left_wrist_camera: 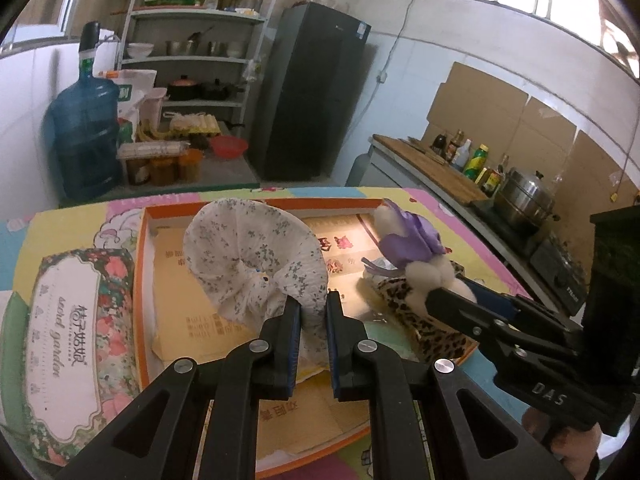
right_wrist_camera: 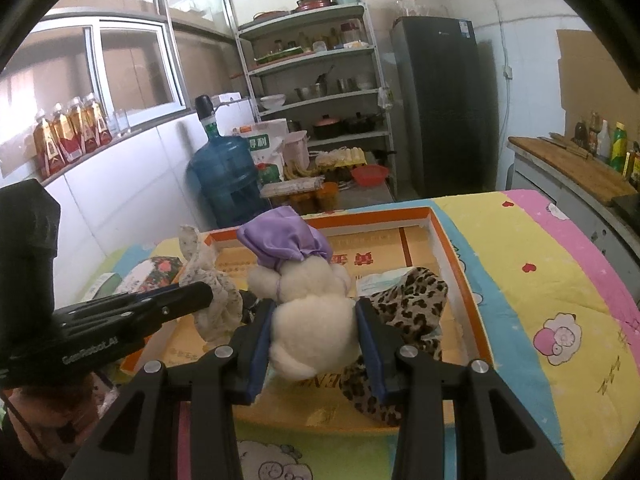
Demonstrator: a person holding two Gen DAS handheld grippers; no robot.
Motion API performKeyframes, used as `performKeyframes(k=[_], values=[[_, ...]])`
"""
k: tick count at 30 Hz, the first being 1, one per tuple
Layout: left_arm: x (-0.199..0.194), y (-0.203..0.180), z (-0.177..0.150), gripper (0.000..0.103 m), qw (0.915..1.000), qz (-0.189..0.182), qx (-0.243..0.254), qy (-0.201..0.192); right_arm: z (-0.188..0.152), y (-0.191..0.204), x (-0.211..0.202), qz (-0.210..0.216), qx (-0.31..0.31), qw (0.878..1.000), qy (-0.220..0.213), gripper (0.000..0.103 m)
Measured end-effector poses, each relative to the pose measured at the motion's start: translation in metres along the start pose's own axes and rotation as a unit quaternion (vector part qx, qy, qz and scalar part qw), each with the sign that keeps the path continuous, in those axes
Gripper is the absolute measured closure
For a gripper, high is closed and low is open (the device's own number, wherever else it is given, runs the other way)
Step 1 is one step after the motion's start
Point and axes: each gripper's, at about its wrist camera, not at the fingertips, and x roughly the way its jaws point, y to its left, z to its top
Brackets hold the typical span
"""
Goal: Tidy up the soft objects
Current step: 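Lower the scrunchie and bunny into the box and open both grippers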
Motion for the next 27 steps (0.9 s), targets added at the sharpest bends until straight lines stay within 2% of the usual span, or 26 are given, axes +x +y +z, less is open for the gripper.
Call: performKeyframes(k=[14, 16, 20, 23, 27], values=[[0.015, 0.011, -0.002, 0.089, 0.9996, -0.014, -0.010, 0.021, -0.002, 0.007, 0.028, -0.011, -0.007, 1.000, 0.018, 0.060], [0.015, 0.012, -0.002, 0.085, 0.9995, -0.018, -0.011, 0.022, -0.004, 0.005, 0.028, -0.006, -0.002, 1.000, 0.015, 0.059], [0.012, 0.011, -0.002, 0.069, 0.9997, -0.016, -0.011, 0.015, -0.007, 0.000, 0.028, 0.001, 0.008, 1.000, 0.009, 0.058], [0.007, 0.011, -0.002, 0.058, 0.9998, -0.014, -0.010, 0.005, -0.009, -0.004, 0.026, 0.007, 0.017, 1.000, 0.002, 0.051], [0.005, 0.009, -0.003, 0.054, 0.9999, -0.012, -0.008, 0.000, -0.010, -0.008, 0.024, 0.013, 0.026, 1.000, -0.006, 0.050]])
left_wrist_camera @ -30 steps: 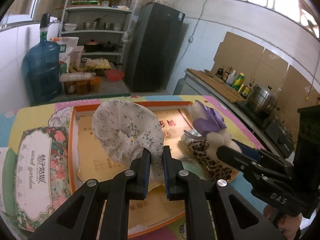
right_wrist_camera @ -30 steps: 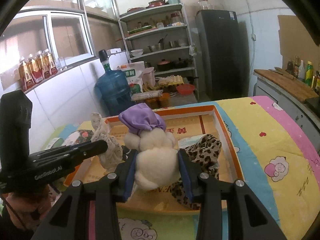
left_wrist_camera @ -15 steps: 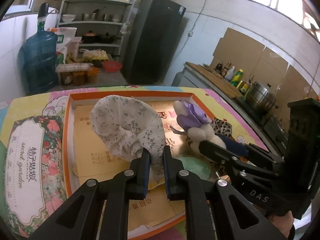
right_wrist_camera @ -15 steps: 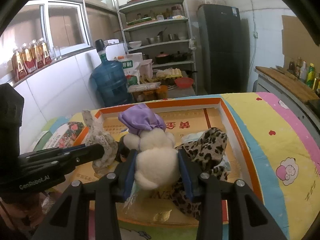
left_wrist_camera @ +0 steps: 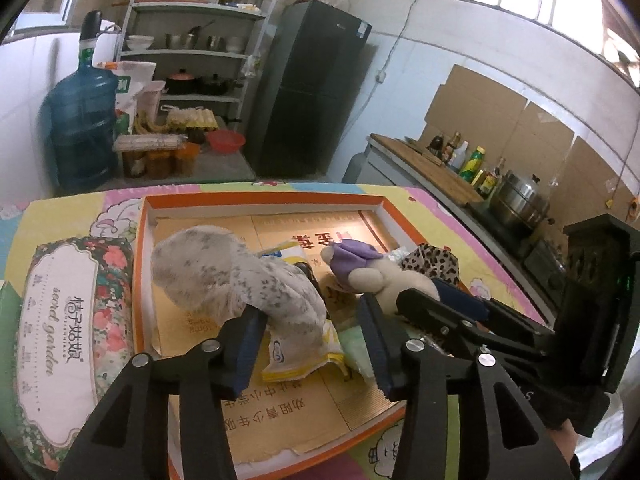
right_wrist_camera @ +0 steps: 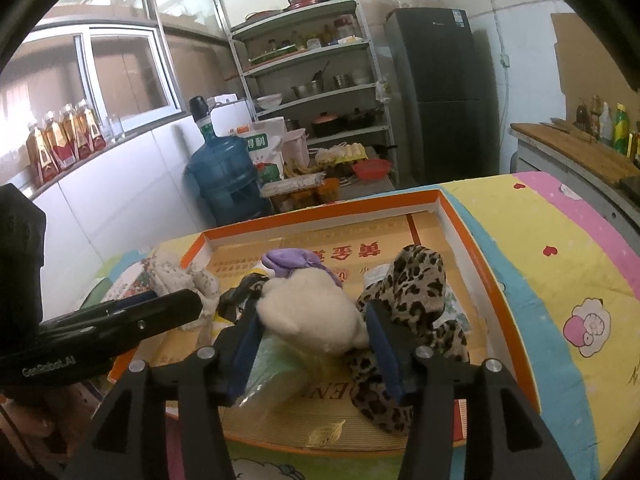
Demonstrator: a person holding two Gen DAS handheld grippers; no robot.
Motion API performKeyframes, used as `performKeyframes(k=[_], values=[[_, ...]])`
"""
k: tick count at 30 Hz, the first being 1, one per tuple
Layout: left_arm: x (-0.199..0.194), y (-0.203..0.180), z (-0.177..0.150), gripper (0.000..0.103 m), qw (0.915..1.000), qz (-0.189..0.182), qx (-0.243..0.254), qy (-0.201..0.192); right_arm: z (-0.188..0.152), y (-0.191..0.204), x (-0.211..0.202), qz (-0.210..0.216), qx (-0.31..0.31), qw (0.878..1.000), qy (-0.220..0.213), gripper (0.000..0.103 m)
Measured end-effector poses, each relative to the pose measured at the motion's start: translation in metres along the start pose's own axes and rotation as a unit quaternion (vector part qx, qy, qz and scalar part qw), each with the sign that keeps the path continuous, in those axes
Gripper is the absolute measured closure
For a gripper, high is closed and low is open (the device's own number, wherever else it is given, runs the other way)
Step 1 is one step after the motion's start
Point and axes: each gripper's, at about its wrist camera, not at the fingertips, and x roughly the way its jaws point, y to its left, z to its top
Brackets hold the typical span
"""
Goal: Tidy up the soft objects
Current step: 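Lower the scrunchie and bunny into the box and open both grippers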
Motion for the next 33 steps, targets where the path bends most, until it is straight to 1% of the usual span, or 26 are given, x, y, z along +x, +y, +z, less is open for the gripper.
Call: performKeyframes(k=[6, 12, 17, 19, 20, 21, 23, 25, 26, 27, 30, 33], values=[[-0.008, 0.001, 0.001, 0.053, 0.9999, 0.003, 0.000, -0.011, -0.001, -0.009, -0.004, 0.012, 0.019, 1.000, -0.016, 0.050], [-0.015, -0.003, 0.001, 0.053, 0.9997, -0.012, 0.005, -0.021, -0.001, -0.022, -0.010, 0.032, 0.048, 0.998, -0.037, 0.050], [-0.018, -0.005, 0.001, 0.052, 0.9995, -0.025, 0.006, -0.017, -0.002, -0.028, -0.012, 0.046, 0.064, 0.996, -0.039, 0.050], [-0.018, -0.006, 0.001, 0.052, 0.9994, -0.032, 0.006, -0.009, -0.003, -0.026, -0.013, 0.043, 0.065, 0.996, -0.034, 0.050], [-0.015, -0.005, 0.002, 0.050, 0.9995, -0.032, 0.007, -0.001, -0.004, -0.024, -0.014, 0.040, 0.063, 0.997, -0.033, 0.050], [-0.009, -0.006, 0.002, 0.047, 0.9994, -0.027, 0.009, 0.018, -0.004, -0.021, -0.016, 0.037, 0.059, 0.997, -0.033, 0.050], [-0.001, -0.005, 0.000, 0.047, 0.9988, -0.026, 0.003, 0.041, -0.006, -0.016, -0.021, 0.024, 0.050, 0.998, -0.030, 0.050], [0.002, -0.005, -0.002, 0.047, 0.9974, -0.039, -0.009, 0.061, -0.009, -0.011, -0.027, 0.014, 0.040, 0.999, -0.029, 0.050], [0.000, -0.005, -0.004, 0.047, 0.9964, -0.053, -0.016, 0.065, -0.010, -0.009, -0.032, 0.011, 0.036, 0.999, -0.030, 0.050], [-0.001, -0.006, -0.006, 0.047, 0.9961, -0.057, -0.018, 0.066, -0.012, -0.008, -0.037, 0.009, 0.035, 0.999, -0.031, 0.050], [-0.010, -0.010, -0.015, 0.047, 0.9966, -0.051, -0.013, 0.062, -0.016, -0.008, -0.050, 0.008, 0.036, 0.999, -0.036, 0.050], [-0.018, -0.011, -0.027, 0.047, 0.9962, -0.059, -0.019, 0.062, -0.018, -0.007, -0.061, 0.008, 0.039, 0.998, -0.043, 0.050]])
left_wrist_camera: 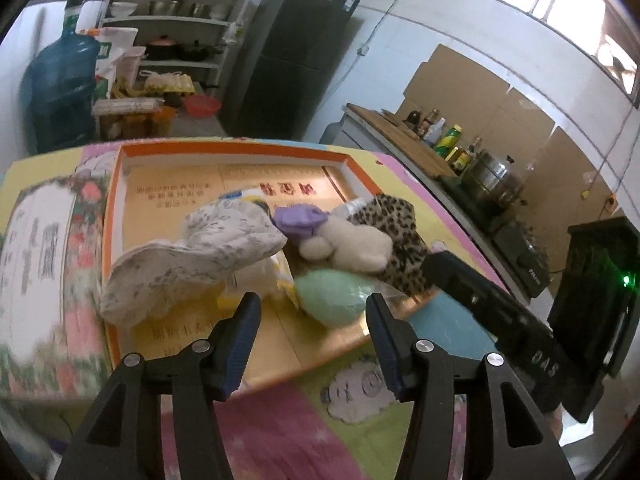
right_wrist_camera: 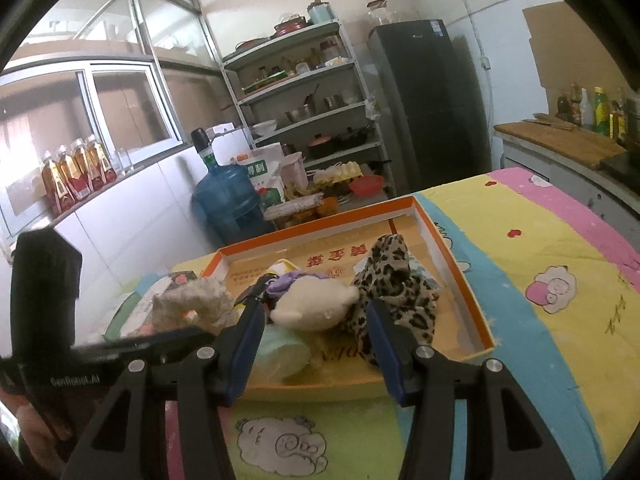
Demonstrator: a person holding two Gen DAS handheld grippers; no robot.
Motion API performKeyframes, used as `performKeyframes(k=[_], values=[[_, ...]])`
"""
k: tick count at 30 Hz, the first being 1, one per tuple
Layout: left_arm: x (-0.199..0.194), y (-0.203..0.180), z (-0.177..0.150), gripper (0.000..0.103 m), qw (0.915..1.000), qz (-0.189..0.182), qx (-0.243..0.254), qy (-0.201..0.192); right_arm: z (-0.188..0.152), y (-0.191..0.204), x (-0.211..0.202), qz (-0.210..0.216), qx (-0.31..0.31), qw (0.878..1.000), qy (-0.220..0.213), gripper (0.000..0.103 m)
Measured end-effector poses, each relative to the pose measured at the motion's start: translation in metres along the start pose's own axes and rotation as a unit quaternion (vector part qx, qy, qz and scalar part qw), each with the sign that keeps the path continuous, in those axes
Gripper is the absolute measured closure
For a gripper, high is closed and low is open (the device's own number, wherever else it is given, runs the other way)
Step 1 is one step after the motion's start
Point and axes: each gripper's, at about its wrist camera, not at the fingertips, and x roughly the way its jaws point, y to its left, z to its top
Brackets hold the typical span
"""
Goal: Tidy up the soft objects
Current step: 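Lower the scrunchie and bunny into the box and open both grippers, then withdraw both grippers from the box toward the remaining pile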
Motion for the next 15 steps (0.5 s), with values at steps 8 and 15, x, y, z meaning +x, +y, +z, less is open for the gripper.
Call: performKeyframes(k=[8, 15], values=[[-0.025, -0.006, -0.024, 0.047, 0.9994, -0.003, 0.004, -0.033, -0.010, 0.017, -0.018, -0.003, -0.009, 1.000, -0.007, 0.050], [-0.057, -0.018, -0.035, 0.047, 0.9957, 0.016, 0.030, -0.086, -0.016, 0.034, -0.035, -0.003, -0.016, 1.000, -0.019, 0.050]])
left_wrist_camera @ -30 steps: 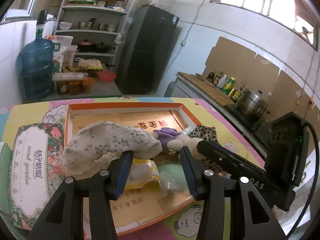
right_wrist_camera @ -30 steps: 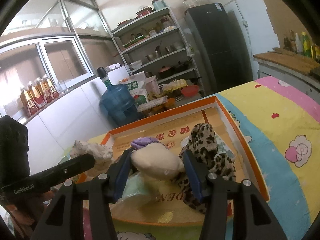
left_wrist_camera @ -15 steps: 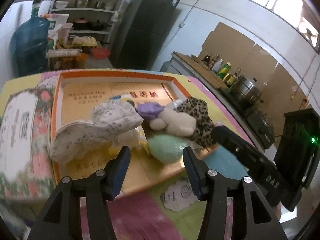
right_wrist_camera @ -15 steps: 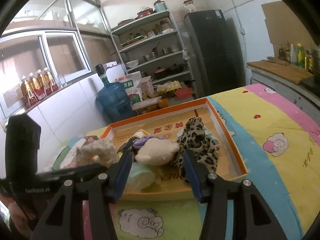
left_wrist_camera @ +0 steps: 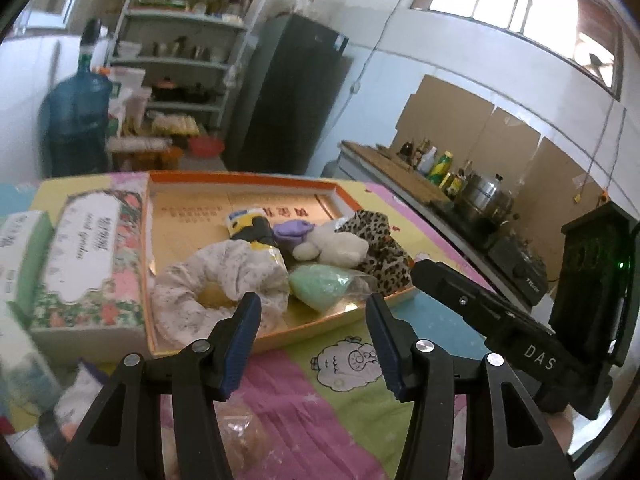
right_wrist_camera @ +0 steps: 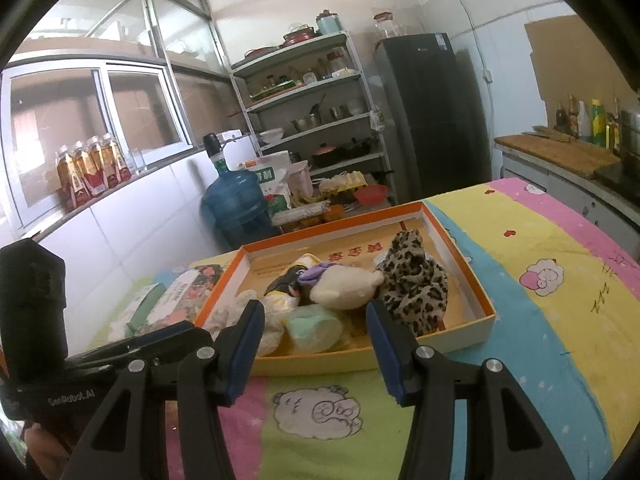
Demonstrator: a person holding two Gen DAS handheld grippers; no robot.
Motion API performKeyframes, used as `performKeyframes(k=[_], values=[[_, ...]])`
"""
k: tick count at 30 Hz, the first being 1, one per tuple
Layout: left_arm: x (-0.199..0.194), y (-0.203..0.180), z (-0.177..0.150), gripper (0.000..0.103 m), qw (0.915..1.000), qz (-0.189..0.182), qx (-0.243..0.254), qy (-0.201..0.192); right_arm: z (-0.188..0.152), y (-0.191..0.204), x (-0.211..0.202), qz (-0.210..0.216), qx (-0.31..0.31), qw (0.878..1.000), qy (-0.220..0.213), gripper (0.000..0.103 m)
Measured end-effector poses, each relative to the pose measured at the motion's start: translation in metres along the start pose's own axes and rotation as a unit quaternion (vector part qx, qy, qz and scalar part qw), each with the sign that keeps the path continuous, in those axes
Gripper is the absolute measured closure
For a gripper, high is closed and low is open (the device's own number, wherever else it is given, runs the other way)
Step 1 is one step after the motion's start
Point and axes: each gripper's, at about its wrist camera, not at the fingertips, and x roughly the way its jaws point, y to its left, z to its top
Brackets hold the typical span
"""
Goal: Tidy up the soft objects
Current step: 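Withdraw both grippers from the box toward the remaining pile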
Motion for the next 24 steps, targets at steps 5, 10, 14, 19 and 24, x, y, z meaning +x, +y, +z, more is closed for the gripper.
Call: performKeyframes(k=[5, 10, 14, 19, 24], values=[[-0.022, 0.001, -0.007, 0.047, 0.9999, -0.001, -0.003, -0.012, -0.004, 0.014, -0.014, -0.001, -0.008, 1.000, -0.009, 0.050], [-0.046, 0.003, -0.016, 0.047, 0.9996, 0.006, -0.001, -0.028, -0.012, 0.026, -0.026, 0.006, -0.010, 1.000, -0.012, 0.050], [-0.067, 0.001, -0.025, 0.047, 0.9985, 0.023, 0.008, -0.049, -0.017, 0.039, -0.036, 0.007, -0.016, 1.000, -0.017, 0.050], [-0.093, -0.002, -0.037, 0.047, 0.9956, 0.052, 0.024, -0.075, -0.025, 0.056, -0.049, 0.001, -0.032, 0.999, -0.024, 0.050], [-0.116, -0.004, -0.046, 0.047, 0.9922, 0.072, 0.039, -0.094, -0.032, 0.073, -0.059, -0.010, -0.049, 0.998, -0.028, 0.050]])
